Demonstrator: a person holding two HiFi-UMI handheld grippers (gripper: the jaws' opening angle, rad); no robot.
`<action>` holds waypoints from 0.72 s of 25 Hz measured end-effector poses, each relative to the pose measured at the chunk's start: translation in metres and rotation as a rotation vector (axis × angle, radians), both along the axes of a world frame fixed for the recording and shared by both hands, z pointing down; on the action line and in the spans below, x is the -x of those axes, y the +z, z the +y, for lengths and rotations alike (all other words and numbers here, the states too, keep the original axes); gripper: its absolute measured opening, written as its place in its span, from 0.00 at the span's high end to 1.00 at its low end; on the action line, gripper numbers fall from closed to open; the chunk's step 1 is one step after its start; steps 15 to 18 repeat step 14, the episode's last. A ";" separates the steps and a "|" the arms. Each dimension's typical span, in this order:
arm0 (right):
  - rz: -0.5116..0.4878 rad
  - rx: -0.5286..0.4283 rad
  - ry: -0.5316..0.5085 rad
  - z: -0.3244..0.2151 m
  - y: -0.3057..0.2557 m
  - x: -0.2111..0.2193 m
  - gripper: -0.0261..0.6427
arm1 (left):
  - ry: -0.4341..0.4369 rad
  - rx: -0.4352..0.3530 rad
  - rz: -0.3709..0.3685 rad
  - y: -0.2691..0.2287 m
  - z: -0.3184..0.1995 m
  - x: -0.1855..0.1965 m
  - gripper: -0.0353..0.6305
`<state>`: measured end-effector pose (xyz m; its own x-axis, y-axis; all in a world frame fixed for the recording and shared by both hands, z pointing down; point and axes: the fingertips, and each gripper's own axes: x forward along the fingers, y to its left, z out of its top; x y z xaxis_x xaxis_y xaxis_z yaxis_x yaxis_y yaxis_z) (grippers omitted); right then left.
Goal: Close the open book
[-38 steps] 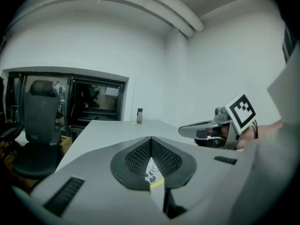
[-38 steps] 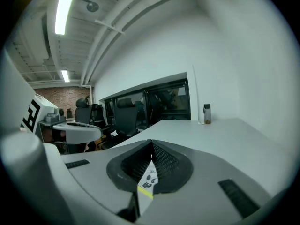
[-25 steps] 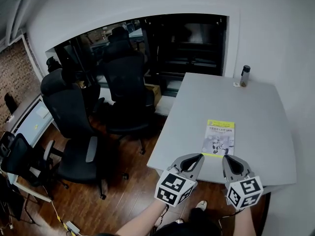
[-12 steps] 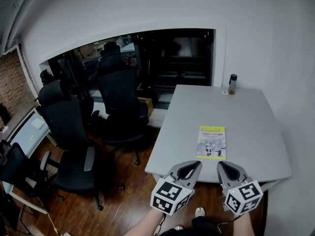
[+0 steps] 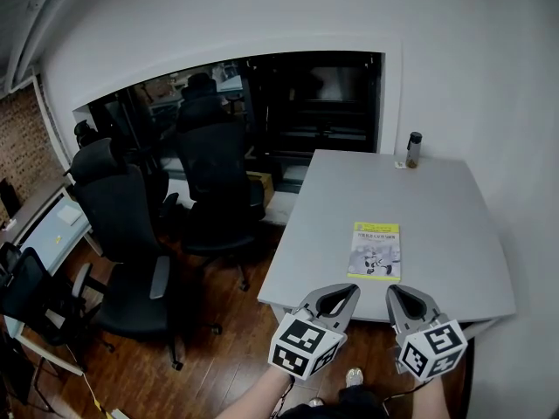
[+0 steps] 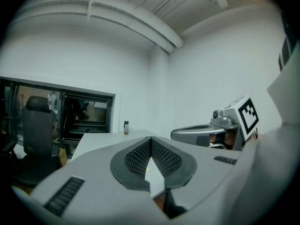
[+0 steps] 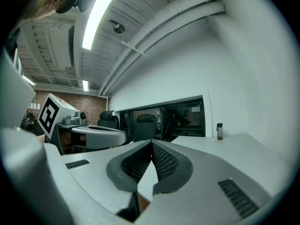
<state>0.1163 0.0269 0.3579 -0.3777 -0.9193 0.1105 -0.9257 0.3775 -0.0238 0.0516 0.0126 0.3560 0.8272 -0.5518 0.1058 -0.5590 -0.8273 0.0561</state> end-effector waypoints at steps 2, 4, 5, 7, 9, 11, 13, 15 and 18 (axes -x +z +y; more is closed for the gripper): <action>0.002 -0.001 -0.005 -0.002 0.000 -0.001 0.95 | -0.003 -0.001 0.000 -0.001 -0.001 -0.001 0.94; 0.000 -0.003 -0.008 -0.004 0.000 -0.002 0.95 | -0.006 -0.002 -0.001 -0.002 -0.002 -0.003 0.94; -0.002 -0.003 -0.008 -0.004 -0.001 -0.002 0.95 | -0.008 -0.003 -0.002 -0.003 -0.003 -0.003 0.94; -0.003 -0.006 -0.013 -0.005 -0.002 -0.001 0.95 | -0.009 -0.006 -0.005 -0.004 -0.003 -0.004 0.94; -0.003 -0.009 -0.018 -0.005 -0.003 -0.001 0.95 | -0.009 -0.008 -0.007 -0.004 -0.003 -0.004 0.94; -0.004 -0.011 -0.018 -0.006 -0.003 -0.002 0.95 | -0.008 -0.010 -0.009 -0.003 -0.003 -0.007 0.94; -0.006 -0.014 -0.019 -0.008 -0.003 -0.005 0.95 | -0.009 -0.012 -0.011 -0.003 -0.005 -0.009 0.94; -0.007 -0.016 -0.019 -0.009 -0.003 -0.006 0.95 | -0.009 -0.013 -0.012 -0.003 -0.006 -0.011 0.94; -0.007 -0.016 -0.019 -0.009 -0.003 -0.006 0.95 | -0.009 -0.013 -0.012 -0.003 -0.006 -0.011 0.94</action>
